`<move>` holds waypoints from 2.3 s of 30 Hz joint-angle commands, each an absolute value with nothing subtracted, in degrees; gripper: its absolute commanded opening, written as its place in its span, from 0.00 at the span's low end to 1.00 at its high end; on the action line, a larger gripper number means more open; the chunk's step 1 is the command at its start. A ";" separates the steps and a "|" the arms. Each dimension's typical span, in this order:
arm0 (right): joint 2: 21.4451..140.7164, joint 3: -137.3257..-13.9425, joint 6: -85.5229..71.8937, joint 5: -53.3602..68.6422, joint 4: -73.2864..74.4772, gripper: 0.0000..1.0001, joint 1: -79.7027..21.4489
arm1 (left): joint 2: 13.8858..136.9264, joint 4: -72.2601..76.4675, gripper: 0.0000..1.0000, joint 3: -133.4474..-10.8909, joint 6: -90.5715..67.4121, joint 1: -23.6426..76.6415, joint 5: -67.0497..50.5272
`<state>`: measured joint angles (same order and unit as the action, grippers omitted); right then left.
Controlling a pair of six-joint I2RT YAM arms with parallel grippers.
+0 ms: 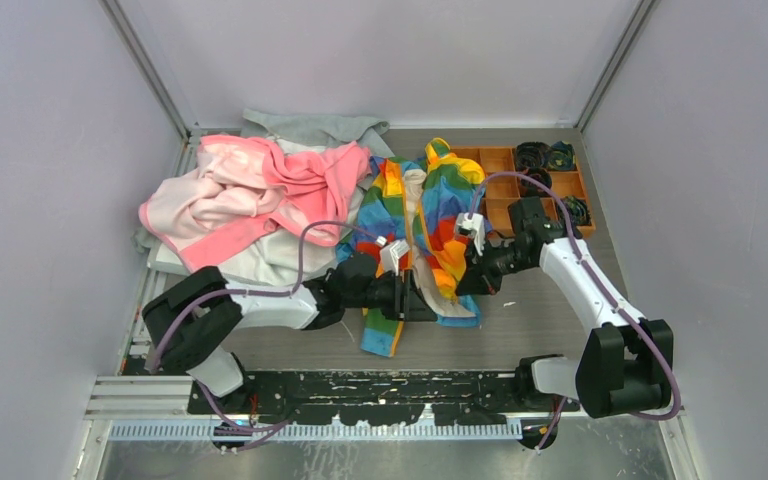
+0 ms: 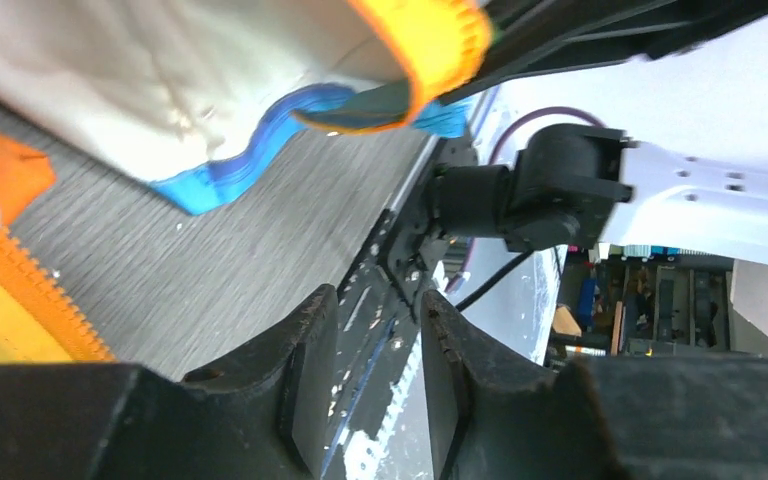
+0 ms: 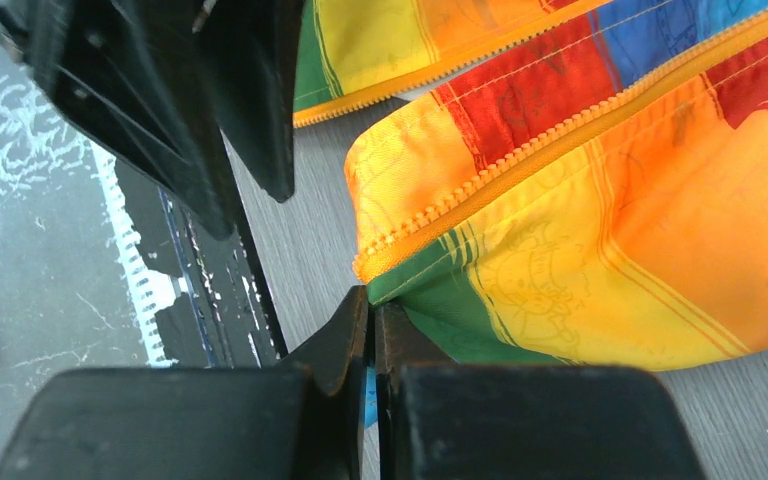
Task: Zip up the jacket
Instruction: Adjust the zipper on the jacket.
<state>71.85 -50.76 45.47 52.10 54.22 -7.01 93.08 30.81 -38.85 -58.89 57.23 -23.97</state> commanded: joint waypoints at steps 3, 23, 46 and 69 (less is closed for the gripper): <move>71.62 -51.86 57.30 52.20 60.94 0.03 -8.21 | 85.09 31.06 0.43 -38.73 -51.63 55.96 -17.08; 74.41 -48.61 71.11 43.69 63.42 0.03 -14.98 | 92.01 40.34 0.66 -39.20 -58.63 53.72 -8.68; 75.40 -48.44 67.59 37.76 60.25 0.03 -15.80 | 99.42 34.87 0.28 -47.14 -58.01 53.26 -12.79; 76.54 -47.68 60.74 33.14 54.14 0.07 -17.03 | 104.34 36.51 0.40 -49.83 -59.71 53.20 -14.75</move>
